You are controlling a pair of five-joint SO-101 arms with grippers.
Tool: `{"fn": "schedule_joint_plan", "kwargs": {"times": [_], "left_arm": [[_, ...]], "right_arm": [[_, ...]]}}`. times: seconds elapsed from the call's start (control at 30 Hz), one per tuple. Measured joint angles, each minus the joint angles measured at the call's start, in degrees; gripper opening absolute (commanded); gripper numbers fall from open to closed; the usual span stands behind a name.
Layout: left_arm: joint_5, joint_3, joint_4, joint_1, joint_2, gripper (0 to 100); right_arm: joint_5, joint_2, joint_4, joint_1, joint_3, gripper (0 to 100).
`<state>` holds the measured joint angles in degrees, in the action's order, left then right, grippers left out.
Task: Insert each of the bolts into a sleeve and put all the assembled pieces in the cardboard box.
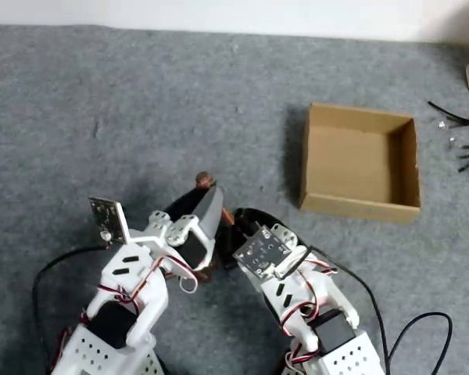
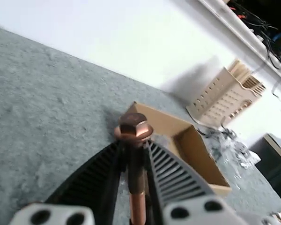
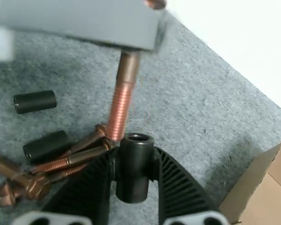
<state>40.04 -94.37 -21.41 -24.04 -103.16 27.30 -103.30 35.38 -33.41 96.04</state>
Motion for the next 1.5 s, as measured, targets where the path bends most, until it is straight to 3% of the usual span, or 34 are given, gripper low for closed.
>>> {"fn": "schedule_joint_plan", "kwargs": {"times": [0.47,1.5], "left_arm": [[-0.1,-1.7,6.8,-1.0,0.1,0],[-0.1,-1.7,2.7,-1.3,0.1,0]], "right_arm": [[0.0,0.0,1.1,-2.0,0.0,0.5],[0.0,0.0,1.0,-2.3,0.0,0.5]]}}
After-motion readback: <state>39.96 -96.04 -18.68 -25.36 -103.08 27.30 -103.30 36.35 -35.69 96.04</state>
